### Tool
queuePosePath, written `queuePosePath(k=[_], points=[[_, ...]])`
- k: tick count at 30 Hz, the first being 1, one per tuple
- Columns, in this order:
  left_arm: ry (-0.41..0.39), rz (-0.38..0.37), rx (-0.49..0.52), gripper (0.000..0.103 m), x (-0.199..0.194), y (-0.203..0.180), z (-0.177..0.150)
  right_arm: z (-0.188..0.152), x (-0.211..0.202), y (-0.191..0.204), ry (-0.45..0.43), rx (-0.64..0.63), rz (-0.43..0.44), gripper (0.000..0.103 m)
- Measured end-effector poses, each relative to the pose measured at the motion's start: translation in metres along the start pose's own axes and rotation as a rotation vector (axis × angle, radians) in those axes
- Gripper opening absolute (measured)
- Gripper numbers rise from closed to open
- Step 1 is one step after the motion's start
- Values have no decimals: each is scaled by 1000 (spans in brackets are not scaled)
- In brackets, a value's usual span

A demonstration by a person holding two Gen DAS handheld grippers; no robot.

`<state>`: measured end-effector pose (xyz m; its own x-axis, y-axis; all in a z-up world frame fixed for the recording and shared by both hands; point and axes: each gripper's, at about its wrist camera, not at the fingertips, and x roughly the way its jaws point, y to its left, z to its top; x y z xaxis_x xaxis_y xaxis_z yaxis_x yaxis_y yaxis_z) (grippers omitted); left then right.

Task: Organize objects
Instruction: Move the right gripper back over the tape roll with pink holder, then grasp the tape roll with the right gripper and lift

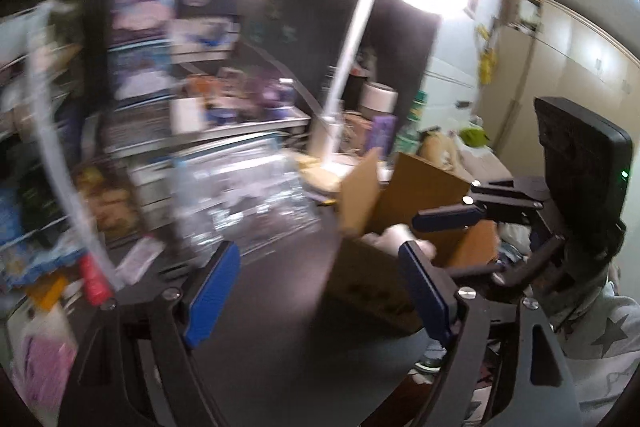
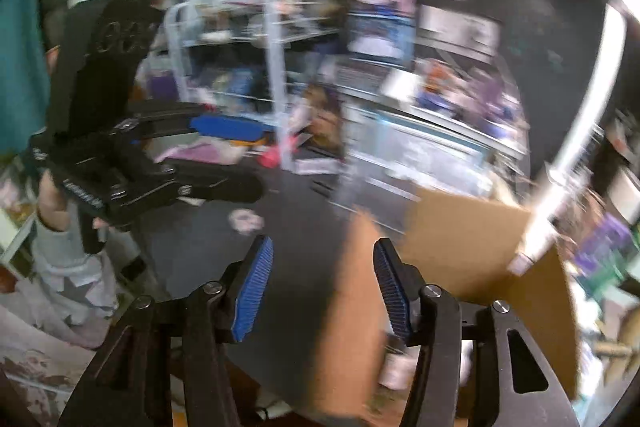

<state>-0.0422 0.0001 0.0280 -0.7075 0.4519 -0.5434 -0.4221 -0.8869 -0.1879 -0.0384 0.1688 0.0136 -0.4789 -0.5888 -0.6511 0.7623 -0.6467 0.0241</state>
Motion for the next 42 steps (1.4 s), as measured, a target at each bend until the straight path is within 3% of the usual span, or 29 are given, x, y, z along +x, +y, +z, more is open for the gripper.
queuePosePath(k=[4,8,13,20,26,28,35,42], points=[[-31,86,-87,83,-31,37,-33,8,44,38,19,-29,157,57],[-22,126,-174,84,-43,70,-71,3,109,59,87,-22,230,57],[18,158,-256,85,-43,99,-109,-9,191,65,135,-69,122,58],[71,162,-331,84,-34,120,-140,-14,256,58,206,-103,89,58],[78,166,-350,85,-35,126,-146,-13,267,62,196,-155,82,57],[82,167,-352,85,-34,128,-147,-12,267,64,203,-161,98,38],[117,145,-340,84,-22,125,-146,-17,253,76,181,-214,76,35],[138,91,-322,84,-5,115,-133,-14,200,80,100,-218,100,35]])
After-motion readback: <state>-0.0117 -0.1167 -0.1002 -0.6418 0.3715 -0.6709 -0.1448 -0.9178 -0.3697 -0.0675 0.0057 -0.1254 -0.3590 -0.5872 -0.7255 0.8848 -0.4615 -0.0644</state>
